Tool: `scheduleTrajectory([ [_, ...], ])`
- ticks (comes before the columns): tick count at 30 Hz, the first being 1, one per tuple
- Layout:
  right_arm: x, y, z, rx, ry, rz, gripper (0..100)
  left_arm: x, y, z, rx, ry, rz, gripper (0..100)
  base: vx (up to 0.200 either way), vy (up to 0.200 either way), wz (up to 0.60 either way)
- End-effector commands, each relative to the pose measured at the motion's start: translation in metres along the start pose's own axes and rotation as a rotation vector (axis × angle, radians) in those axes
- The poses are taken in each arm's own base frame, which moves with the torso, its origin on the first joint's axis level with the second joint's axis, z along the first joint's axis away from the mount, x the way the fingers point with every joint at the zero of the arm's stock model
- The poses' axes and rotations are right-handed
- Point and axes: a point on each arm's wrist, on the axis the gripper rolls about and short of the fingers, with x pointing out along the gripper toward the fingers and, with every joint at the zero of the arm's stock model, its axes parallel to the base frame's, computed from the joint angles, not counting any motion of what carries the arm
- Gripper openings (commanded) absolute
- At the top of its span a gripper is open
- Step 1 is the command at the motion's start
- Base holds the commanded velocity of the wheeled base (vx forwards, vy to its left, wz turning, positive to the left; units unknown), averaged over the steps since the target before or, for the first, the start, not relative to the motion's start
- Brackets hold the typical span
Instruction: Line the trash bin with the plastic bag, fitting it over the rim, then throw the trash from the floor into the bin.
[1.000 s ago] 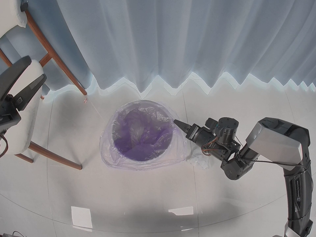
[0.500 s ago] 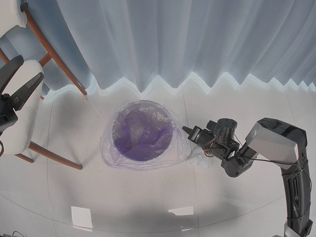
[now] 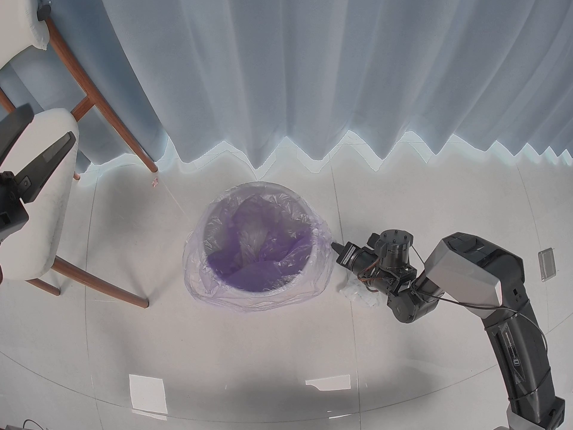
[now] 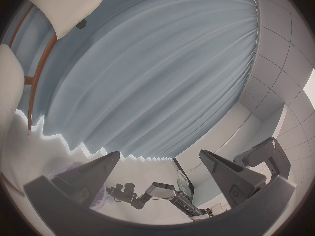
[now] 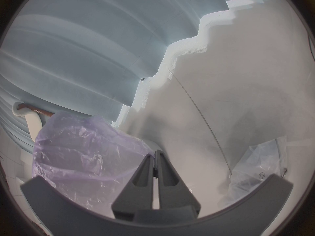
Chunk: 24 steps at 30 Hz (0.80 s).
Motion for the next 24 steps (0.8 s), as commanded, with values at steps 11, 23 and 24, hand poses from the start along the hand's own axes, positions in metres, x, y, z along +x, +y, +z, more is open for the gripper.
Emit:
scheduleTrajectory([
  [11,-0.021,0.029,0.028,0.031,-0.071,0.035,100,0.000,-0.002,0.002,0.005,-0.007,-0.005,100,0.000,0.000,0.00],
  [23,-0.126,0.064,0.054,0.079,-0.087,-0.006,100,0.001,-0.003,0.003,-0.010,-0.009,-0.013,100,0.000,0.000,0.00],
  [24,-0.134,0.065,0.055,0.082,-0.083,-0.015,100,0.001,-0.004,0.004,-0.017,-0.013,-0.016,100,0.000,0.000,0.00],
])
